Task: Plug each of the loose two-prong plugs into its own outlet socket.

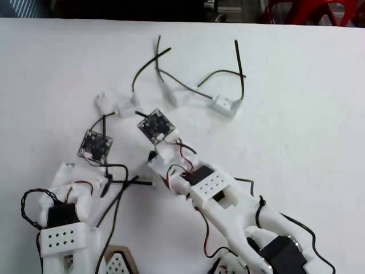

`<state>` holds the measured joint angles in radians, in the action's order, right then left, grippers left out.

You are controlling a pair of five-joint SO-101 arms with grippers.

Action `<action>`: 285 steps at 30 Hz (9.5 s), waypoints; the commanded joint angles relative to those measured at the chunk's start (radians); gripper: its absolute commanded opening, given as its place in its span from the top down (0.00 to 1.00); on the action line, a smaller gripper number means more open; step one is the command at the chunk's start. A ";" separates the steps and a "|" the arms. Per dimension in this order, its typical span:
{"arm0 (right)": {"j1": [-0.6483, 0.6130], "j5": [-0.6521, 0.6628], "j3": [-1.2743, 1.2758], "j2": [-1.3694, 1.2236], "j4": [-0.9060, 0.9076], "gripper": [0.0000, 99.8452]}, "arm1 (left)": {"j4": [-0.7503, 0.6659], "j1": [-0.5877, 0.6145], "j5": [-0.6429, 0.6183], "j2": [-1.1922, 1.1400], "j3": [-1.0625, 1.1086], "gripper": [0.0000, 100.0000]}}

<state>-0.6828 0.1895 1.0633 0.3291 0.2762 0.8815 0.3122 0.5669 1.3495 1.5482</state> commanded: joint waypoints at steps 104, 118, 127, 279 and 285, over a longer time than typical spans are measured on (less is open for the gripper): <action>0.074 -0.388 -0.456 0.061 0.162 0.82 | -0.060 0.228 -0.086 0.018 -0.049 0.72; -0.185 -0.396 -0.644 -0.397 -0.053 0.82 | -0.061 0.282 -0.140 0.018 -0.066 0.72; -0.196 -0.390 -0.961 -0.802 -0.048 0.82 | -0.061 0.280 -0.140 0.018 -0.066 0.72; 0.214 -0.934 -0.491 0.110 0.371 0.98 | -0.061 0.231 -0.132 0.018 -0.038 0.72; 0.282 -0.934 -0.264 0.191 0.206 0.98 | -0.061 0.231 -0.132 0.018 -0.038 0.72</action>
<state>-0.4281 -0.7388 0.7365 0.4457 0.5524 0.8462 0.5562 0.4350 1.3495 1.5512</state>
